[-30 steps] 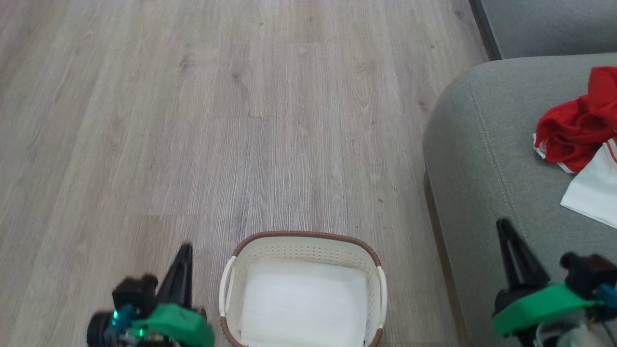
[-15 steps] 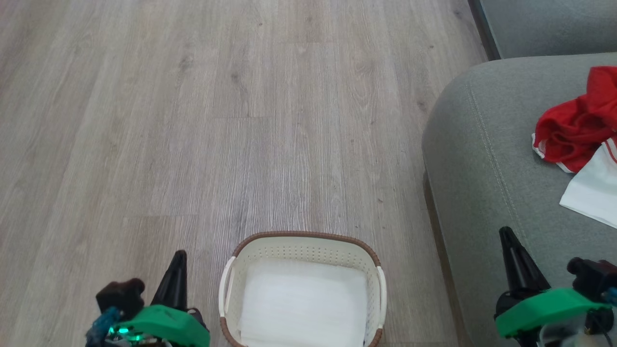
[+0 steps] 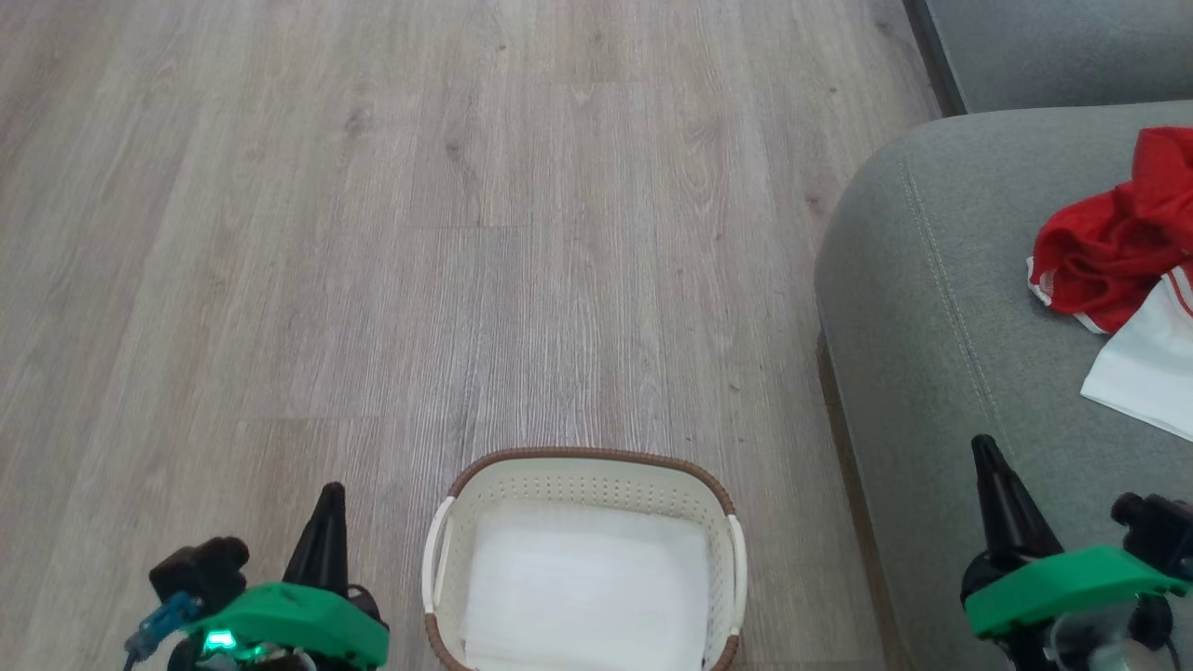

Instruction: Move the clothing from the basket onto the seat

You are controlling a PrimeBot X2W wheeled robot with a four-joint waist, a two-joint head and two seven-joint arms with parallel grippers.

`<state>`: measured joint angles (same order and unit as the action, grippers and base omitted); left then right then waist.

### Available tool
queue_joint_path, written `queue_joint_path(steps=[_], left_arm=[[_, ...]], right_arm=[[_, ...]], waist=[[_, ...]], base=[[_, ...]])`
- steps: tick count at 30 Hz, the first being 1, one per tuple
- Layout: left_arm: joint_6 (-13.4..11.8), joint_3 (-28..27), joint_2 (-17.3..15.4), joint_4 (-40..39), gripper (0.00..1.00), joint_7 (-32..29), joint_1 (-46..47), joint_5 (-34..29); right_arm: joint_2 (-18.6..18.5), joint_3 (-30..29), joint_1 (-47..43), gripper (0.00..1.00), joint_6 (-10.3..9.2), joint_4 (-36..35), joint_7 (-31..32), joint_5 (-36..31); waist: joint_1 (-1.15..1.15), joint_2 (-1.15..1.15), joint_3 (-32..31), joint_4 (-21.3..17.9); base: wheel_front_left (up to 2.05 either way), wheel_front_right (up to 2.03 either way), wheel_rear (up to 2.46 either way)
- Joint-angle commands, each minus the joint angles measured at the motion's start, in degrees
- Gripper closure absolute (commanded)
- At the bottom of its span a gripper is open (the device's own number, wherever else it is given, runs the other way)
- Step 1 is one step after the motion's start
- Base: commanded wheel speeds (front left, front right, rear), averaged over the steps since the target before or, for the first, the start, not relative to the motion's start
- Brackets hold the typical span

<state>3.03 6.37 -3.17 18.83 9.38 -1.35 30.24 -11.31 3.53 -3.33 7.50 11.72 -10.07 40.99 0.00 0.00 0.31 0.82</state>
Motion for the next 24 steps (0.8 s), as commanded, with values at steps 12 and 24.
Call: queue_joint_path(steps=[12, 24], left_arm=[[0.83, -2.87, 0.03, -2.44, 1.00, -2.23, 3.64, 8.75], [1.36, -4.33, 0.06, -2.78, 1.00, -4.21, 4.21, 16.46]], right_arm=[[0.52, -1.59, 3.70, 1.00, 0.00, -1.07, 2.18, 7.54], [1.53, -2.63, 4.52, 1.00, 0.00, -0.59, 4.12, 14.02]], waist=[[0.00, 0.00, -0.02, -0.11], [0.00, 0.00, -0.04, -0.21]], base=[[0.00, 0.00, 0.00], [0.00, 0.00, 0.00]])
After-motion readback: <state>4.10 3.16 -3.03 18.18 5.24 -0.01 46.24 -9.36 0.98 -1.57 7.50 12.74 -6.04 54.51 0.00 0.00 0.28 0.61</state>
